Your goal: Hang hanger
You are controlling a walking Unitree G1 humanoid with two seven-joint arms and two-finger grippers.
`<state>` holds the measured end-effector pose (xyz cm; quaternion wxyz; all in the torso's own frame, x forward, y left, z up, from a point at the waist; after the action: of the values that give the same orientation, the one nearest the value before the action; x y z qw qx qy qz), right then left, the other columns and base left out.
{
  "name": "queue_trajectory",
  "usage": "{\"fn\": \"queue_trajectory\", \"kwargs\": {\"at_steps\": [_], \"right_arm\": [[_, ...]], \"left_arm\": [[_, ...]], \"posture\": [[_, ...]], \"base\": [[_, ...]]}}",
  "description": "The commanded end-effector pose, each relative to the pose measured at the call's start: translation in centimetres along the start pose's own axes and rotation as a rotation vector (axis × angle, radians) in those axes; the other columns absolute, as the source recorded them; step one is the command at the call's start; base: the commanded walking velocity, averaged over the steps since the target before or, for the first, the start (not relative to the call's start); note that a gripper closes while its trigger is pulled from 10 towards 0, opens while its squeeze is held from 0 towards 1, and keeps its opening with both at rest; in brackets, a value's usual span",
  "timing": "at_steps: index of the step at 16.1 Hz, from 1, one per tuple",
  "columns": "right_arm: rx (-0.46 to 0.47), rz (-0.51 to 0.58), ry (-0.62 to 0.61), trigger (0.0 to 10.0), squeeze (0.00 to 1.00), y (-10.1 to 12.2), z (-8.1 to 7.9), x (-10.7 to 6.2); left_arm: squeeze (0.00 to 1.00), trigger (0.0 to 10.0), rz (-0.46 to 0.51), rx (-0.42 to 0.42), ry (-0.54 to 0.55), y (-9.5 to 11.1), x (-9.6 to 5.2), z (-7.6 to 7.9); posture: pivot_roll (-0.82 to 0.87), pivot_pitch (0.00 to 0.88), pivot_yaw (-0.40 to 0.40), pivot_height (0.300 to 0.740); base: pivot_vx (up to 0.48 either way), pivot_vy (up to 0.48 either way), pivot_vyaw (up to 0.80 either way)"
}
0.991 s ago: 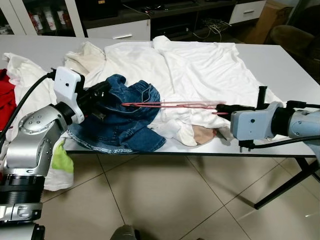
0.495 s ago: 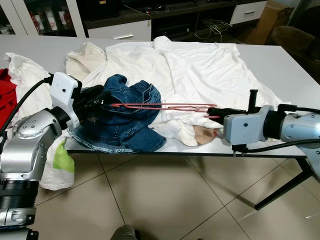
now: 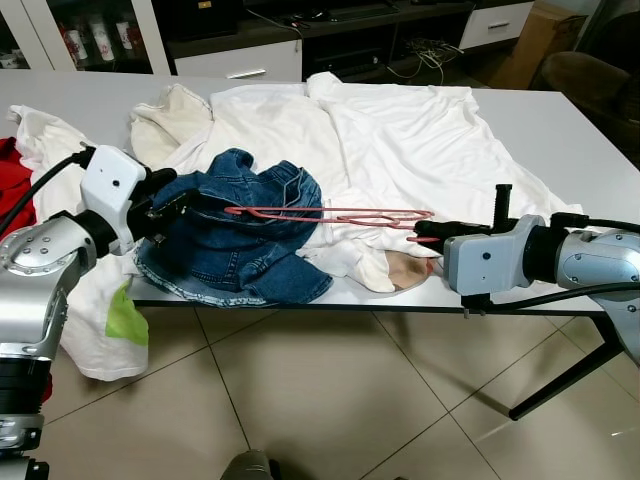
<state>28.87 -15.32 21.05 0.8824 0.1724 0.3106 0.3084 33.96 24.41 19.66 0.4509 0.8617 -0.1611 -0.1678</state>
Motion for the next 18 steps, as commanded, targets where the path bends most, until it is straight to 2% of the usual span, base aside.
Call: {"fn": "queue_trajectory", "kwargs": {"at_steps": [1, 2, 4, 7, 8, 11, 14, 18], "right_arm": [[-0.005, -0.013, 0.006, 10.0, 0.00, -0.2, -0.1, 0.0], [-0.006, -0.013, 0.004, 10.0, 0.00, -0.2, -0.1, 0.1], [-0.006, -0.013, 0.002, 10.0, 0.00, -0.2, -0.1, 0.1], [-0.004, -0.011, 0.006, 10.0, 0.00, -0.2, -0.2, 0.2], [-0.003, -0.011, 0.007, 10.0, 0.00, -0.2, -0.3, 0.2], [-0.002, -0.011, 0.008, 10.0, 0.00, -0.3, -0.3, 0.2], [-0.003, -0.009, 0.005, 10.0, 0.00, -0.3, -0.2, 0.3], [-0.004, -0.006, 0.001, 10.0, 0.00, -0.3, -0.1, 0.3]], "left_arm": [[0.00, 10.0, -0.013, 0.018, -0.014, -0.2, 0.0, 0.0], [0.00, 10.0, -0.010, 0.018, -0.032, -0.2, 0.0, 0.4], [0.00, 10.0, 0.016, 0.014, -0.010, 0.3, 0.1, 0.1], [0.00, 10.0, 0.100, 0.013, 0.009, 1.8, -1.0, -1.5], [0.00, 10.0, 0.116, 0.005, -0.022, 2.0, -1.3, -1.3], [0.00, 10.0, 0.121, -0.025, -0.185, 1.6, -2.0, 1.3], [0.00, 10.0, 0.100, -0.044, -0.173, 0.8, -1.6, 1.5], [0.00, 10.0, 0.050, -0.034, -0.077, -0.4, -1.4, 0.3]], "posture": [[0.14, 0.012, -0.004, 0.740], [0.14, 0.012, -0.004, 0.740], [0.14, 0.009, -0.002, 0.740], [0.14, 0.008, -0.002, 0.740], [0.14, 0.008, -0.002, 0.740], [0.14, 0.010, 0.000, 0.740], [0.14, 0.007, -0.001, 0.740], [0.14, 0.006, -0.003, 0.740]], "base": [[0.000, 0.000, 0.00], [0.000, 0.000, 0.00], [0.000, 0.000, 0.00], [0.000, 0.000, 0.00], [0.000, 0.000, 0.00], [0.000, 0.000, 0.00], [0.000, 0.000, 0.00], [0.000, 0.000, 0.00]]}}
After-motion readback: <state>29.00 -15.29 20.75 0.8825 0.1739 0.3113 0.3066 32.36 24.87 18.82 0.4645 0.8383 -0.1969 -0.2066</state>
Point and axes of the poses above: a point about 5 cm out from each wrist's last joint towards the gripper, its own x axis pointing out of the wrist towards the gripper, its own y axis along the axis of the wrist's last joint, z = x × y, the point moved 3 cm from there along x, pointing out of the wrist towards the gripper, and after that the axes turned 11 degrees about x, right-handed, at the moved point
